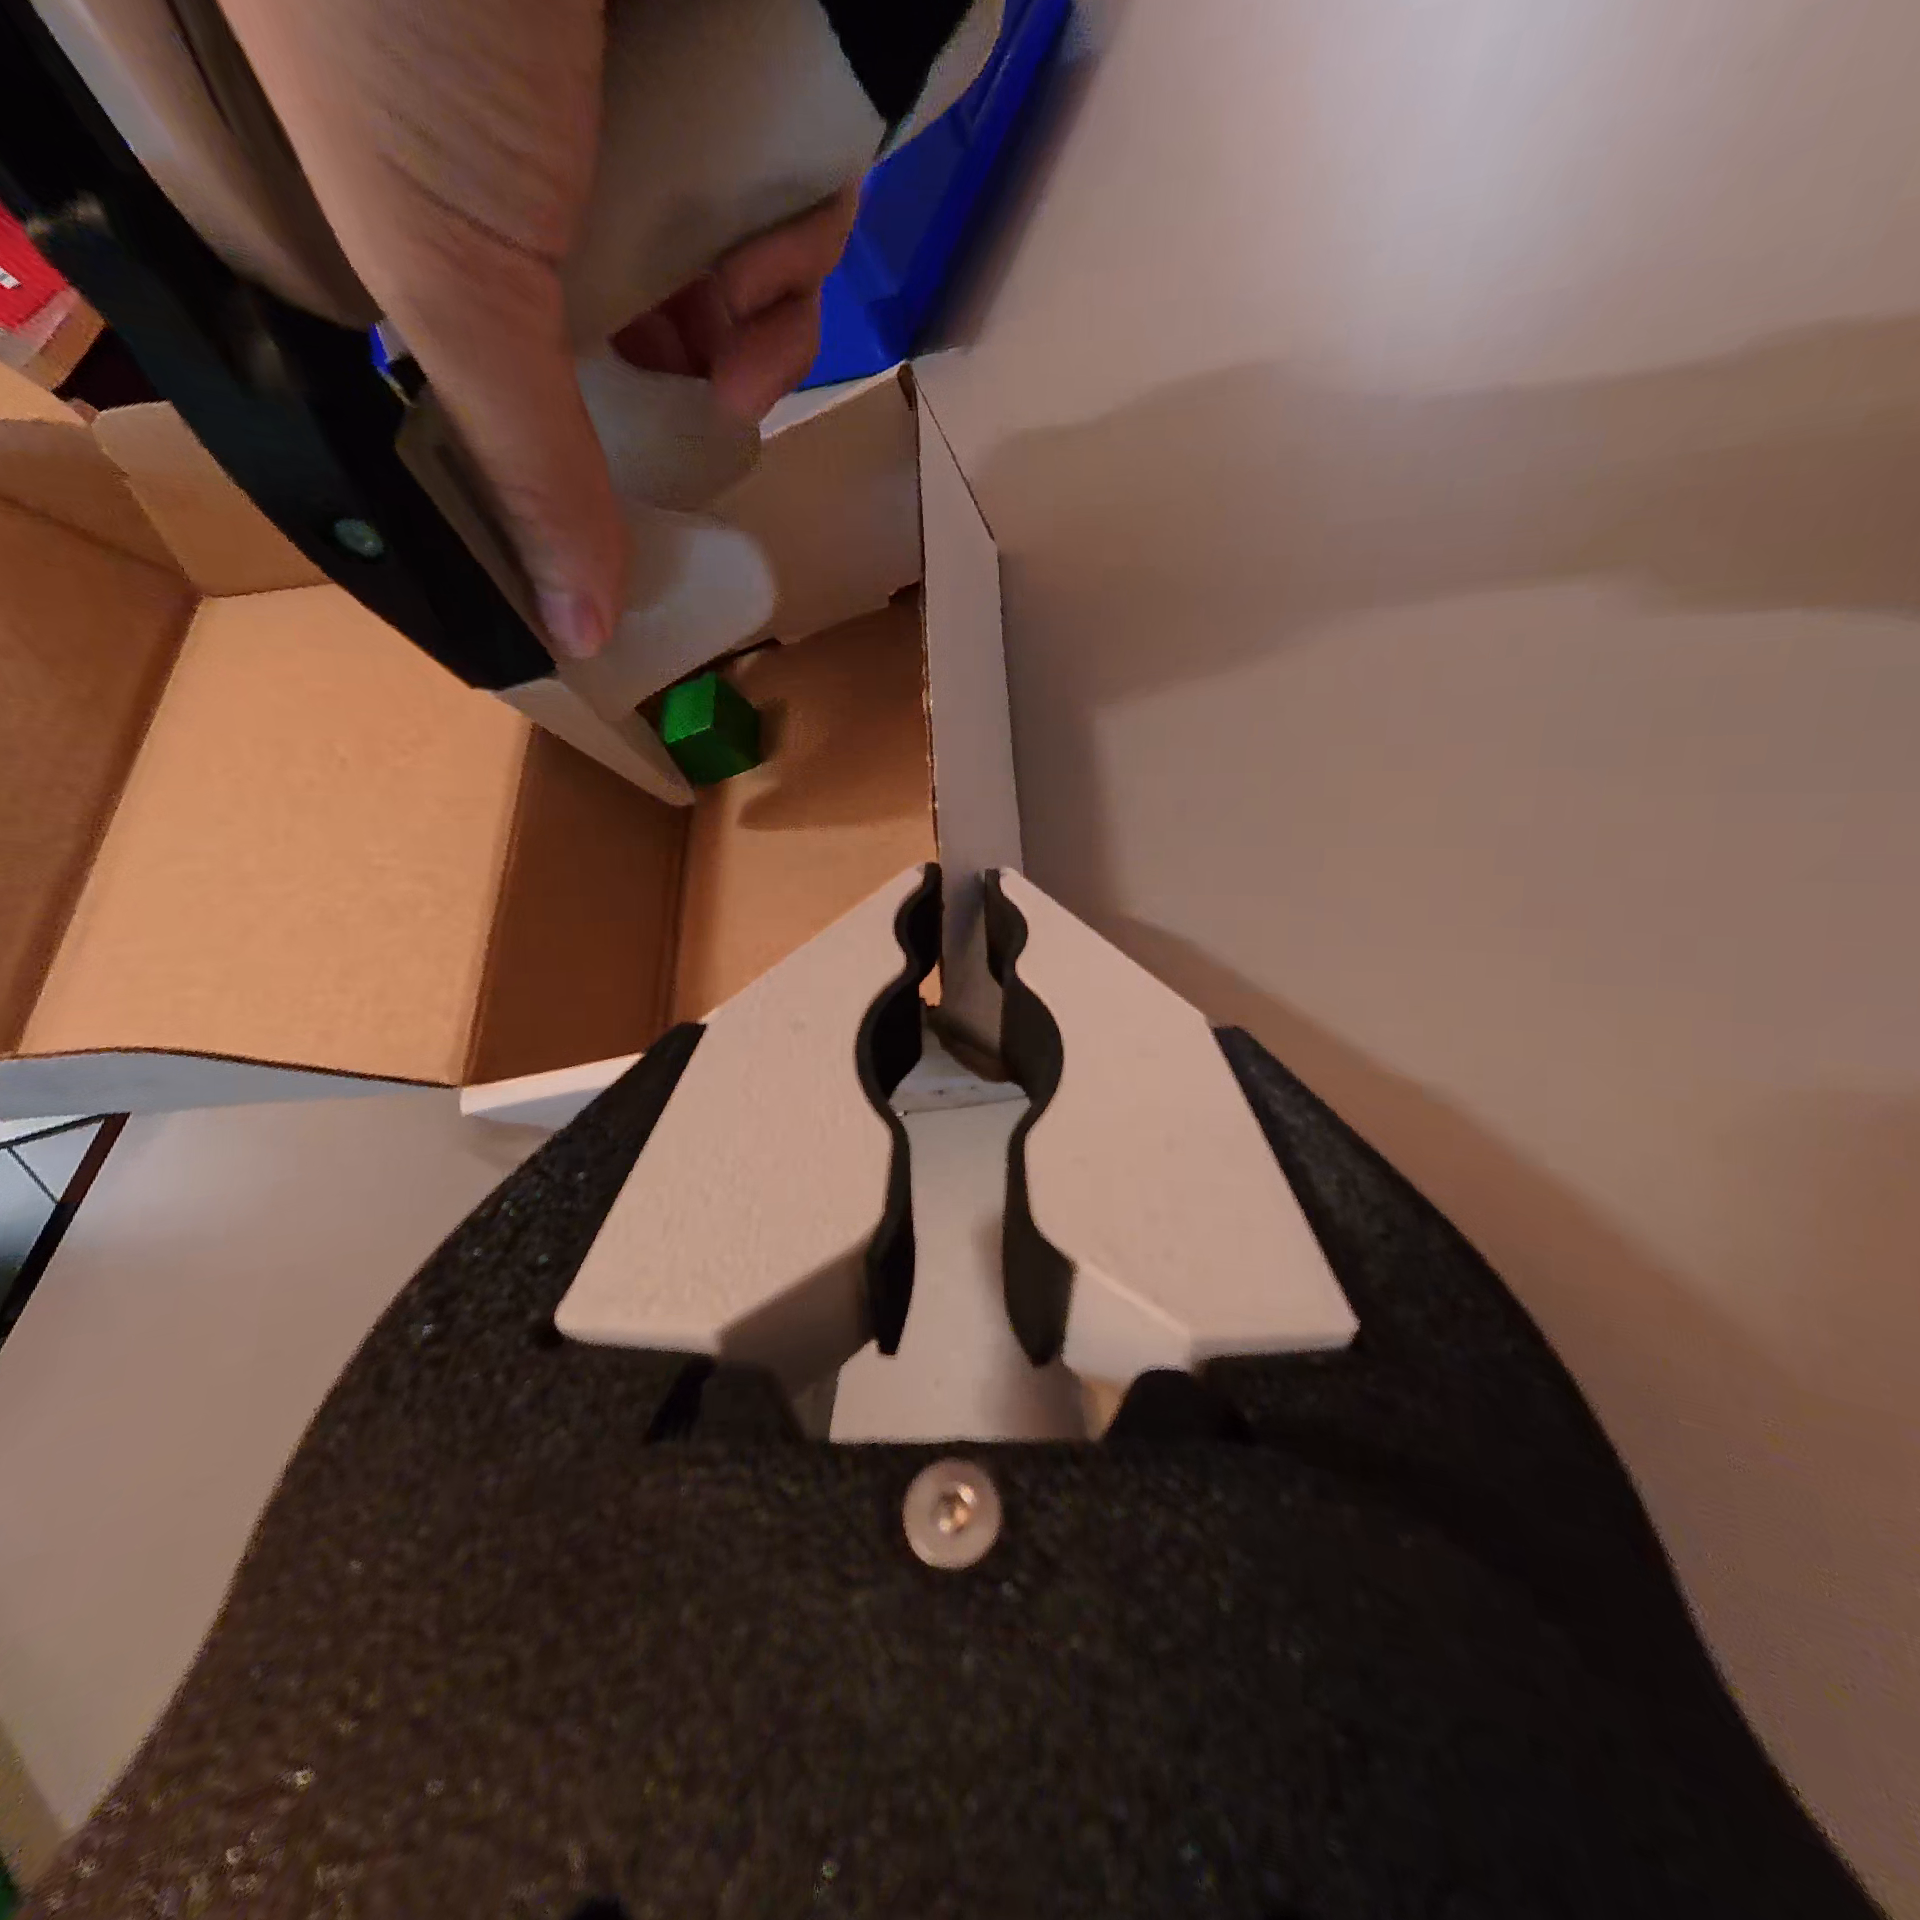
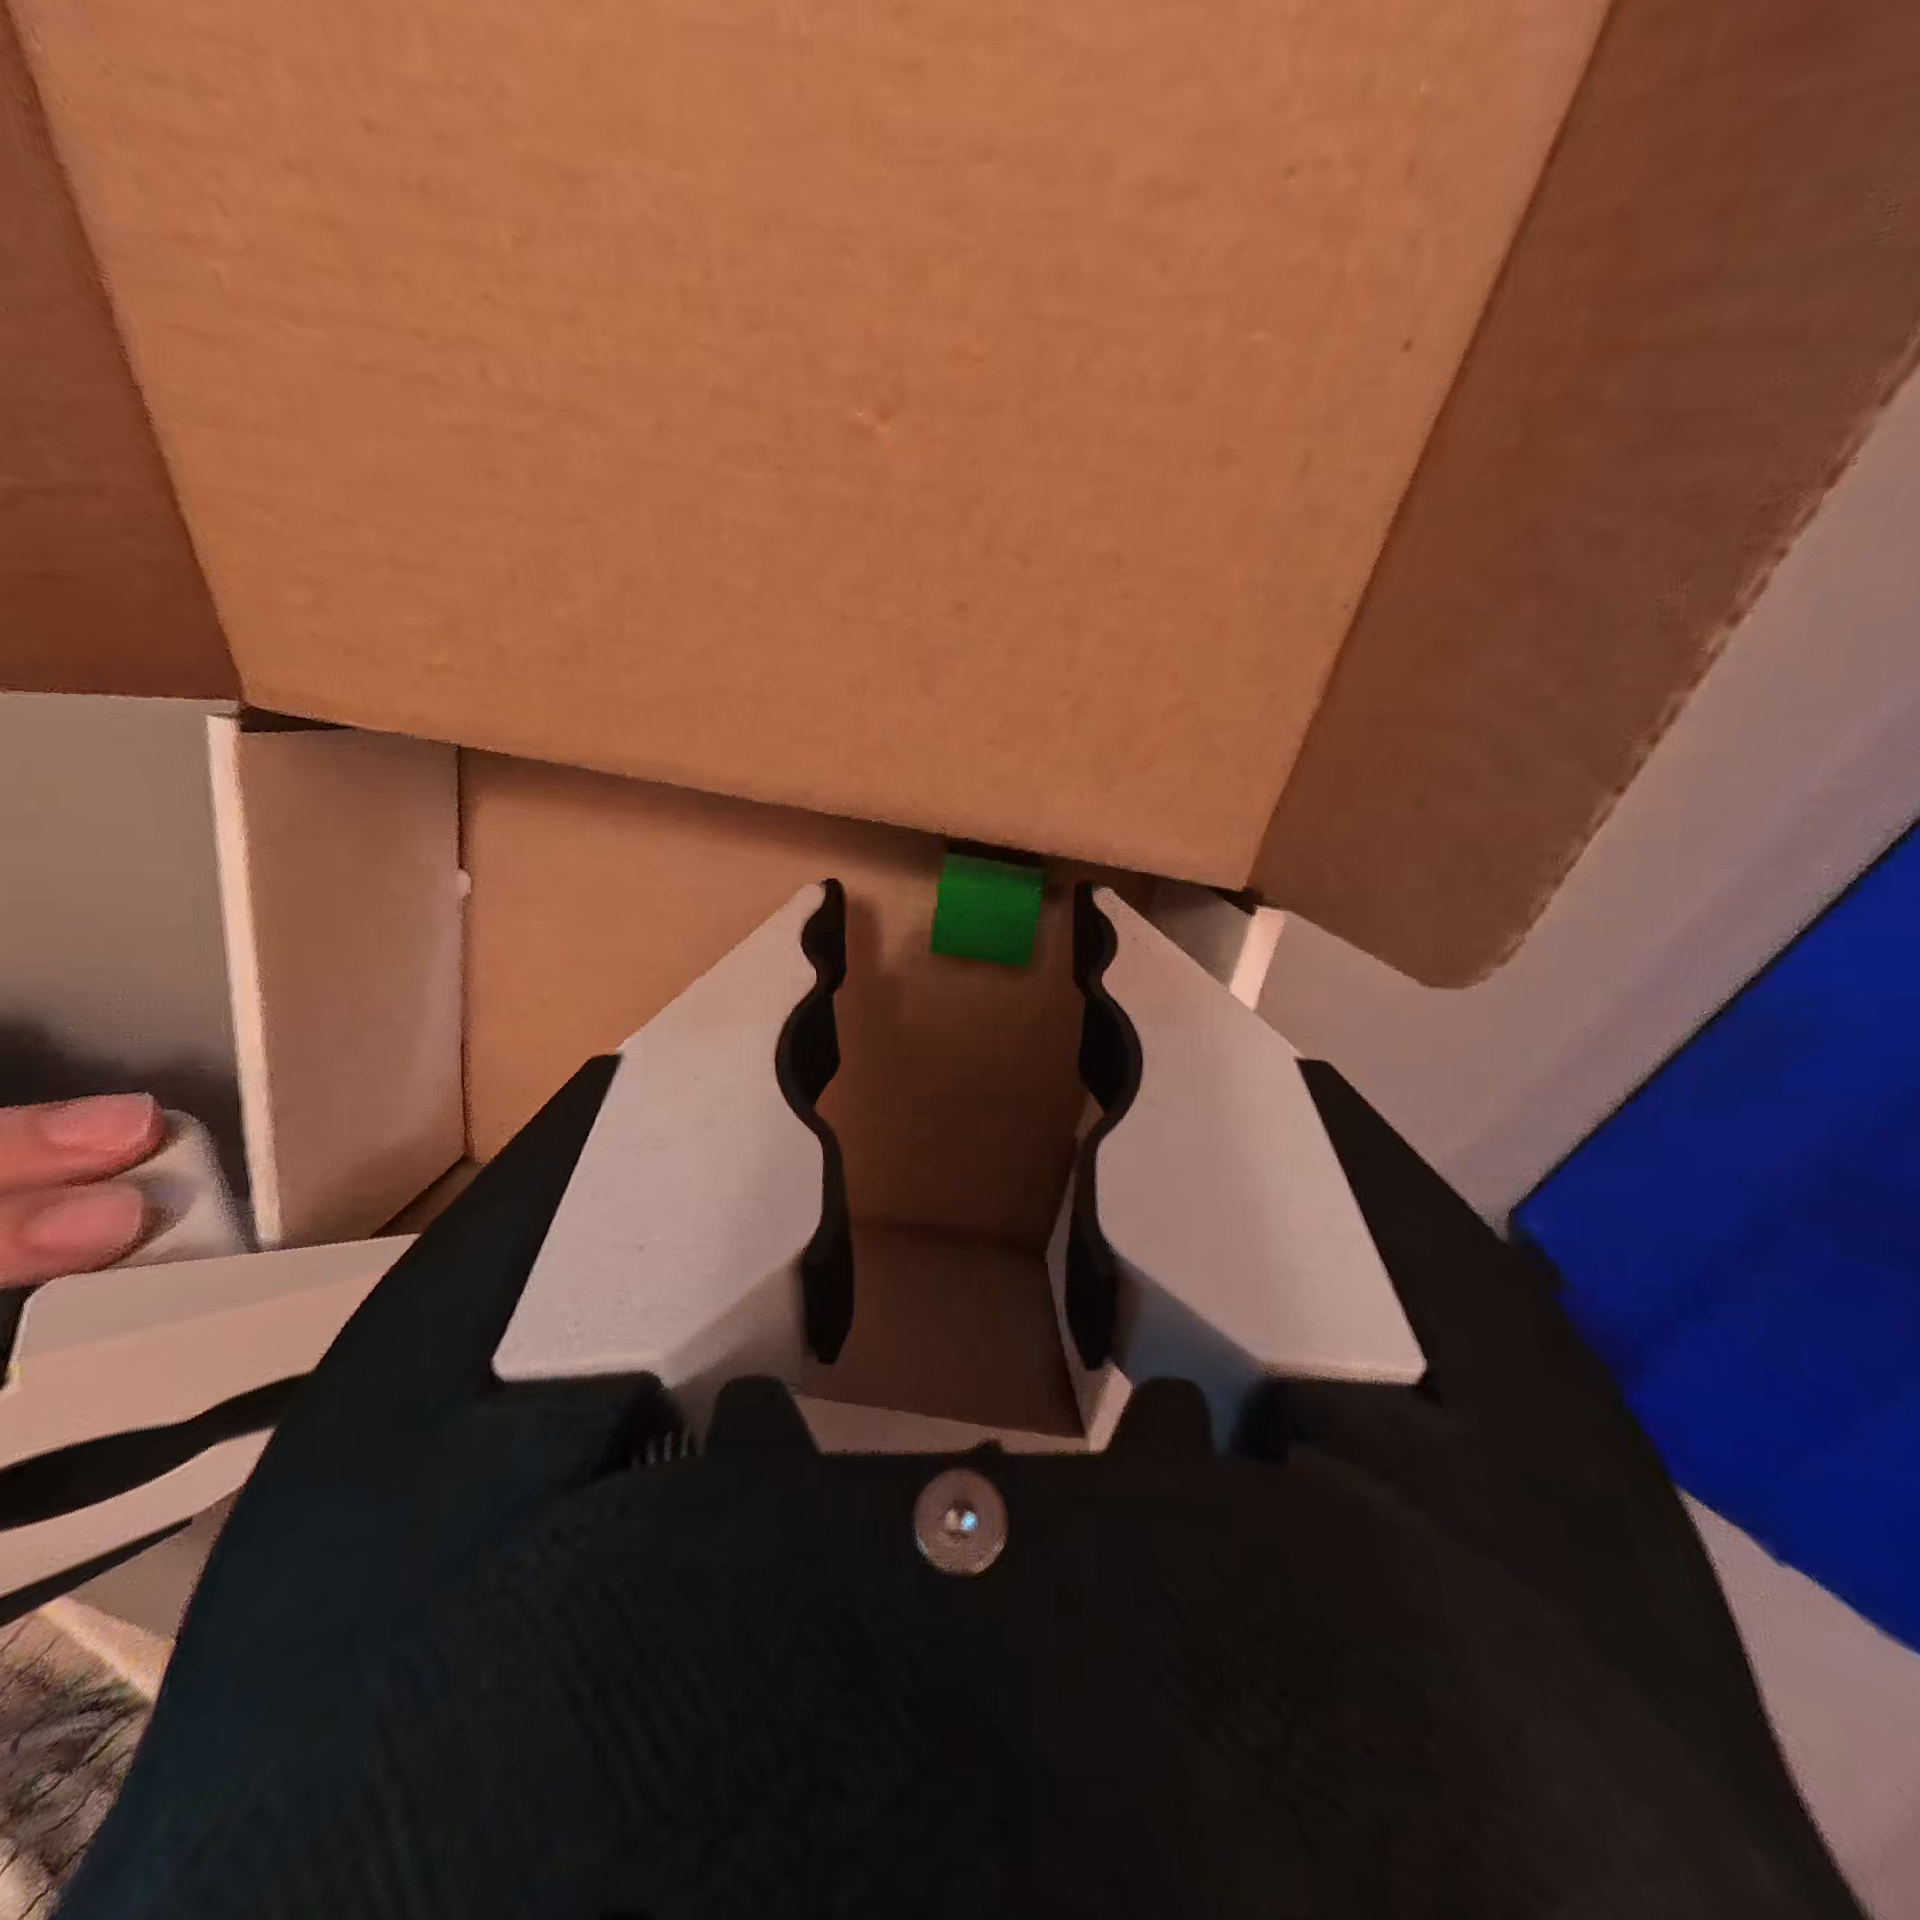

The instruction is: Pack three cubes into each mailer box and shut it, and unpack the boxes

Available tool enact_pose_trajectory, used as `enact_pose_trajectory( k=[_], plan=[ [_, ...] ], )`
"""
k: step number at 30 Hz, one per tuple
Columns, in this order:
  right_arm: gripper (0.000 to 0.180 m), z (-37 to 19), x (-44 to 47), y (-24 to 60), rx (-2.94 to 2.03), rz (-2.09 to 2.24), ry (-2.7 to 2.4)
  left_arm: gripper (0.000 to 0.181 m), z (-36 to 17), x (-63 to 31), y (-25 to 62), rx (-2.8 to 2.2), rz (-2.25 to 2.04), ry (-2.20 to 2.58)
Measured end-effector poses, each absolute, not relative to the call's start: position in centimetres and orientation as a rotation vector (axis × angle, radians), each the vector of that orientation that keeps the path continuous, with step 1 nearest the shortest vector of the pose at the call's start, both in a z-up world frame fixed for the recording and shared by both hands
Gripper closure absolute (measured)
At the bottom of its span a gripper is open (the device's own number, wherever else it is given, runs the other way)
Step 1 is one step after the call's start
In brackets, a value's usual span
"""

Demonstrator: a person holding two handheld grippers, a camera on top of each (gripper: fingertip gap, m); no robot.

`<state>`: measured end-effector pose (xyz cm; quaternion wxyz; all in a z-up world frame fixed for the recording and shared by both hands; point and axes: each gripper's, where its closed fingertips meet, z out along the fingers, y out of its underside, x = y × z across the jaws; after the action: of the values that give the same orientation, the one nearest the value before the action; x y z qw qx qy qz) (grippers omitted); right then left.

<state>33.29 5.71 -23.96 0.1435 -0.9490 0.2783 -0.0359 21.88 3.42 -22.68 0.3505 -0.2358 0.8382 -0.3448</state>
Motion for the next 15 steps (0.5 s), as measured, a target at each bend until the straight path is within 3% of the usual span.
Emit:
enact_pose_trajectory(
  k=[2, 8, 15],
  plan=[
    [0.161, -24.1, 33.4, 6.4, -2.719, -0.096, 0.773, 0.176, -22.7, 21.9, 3.4, -0.61, -0.892, 2.171],
    [0.16, -23.1, 31.8, 6.4, -2.71, 0.019, 0.679, 0.176, -22.6, 21.9, 3.4, -0.613, -0.895, 2.171],
    [0.16, -12.1, 32.8, -0.8, -2.479, -0.159, 0.58, 0.176, -22.6, 22.0, 3.4, -0.611, -0.895, 2.17]
  ],
)
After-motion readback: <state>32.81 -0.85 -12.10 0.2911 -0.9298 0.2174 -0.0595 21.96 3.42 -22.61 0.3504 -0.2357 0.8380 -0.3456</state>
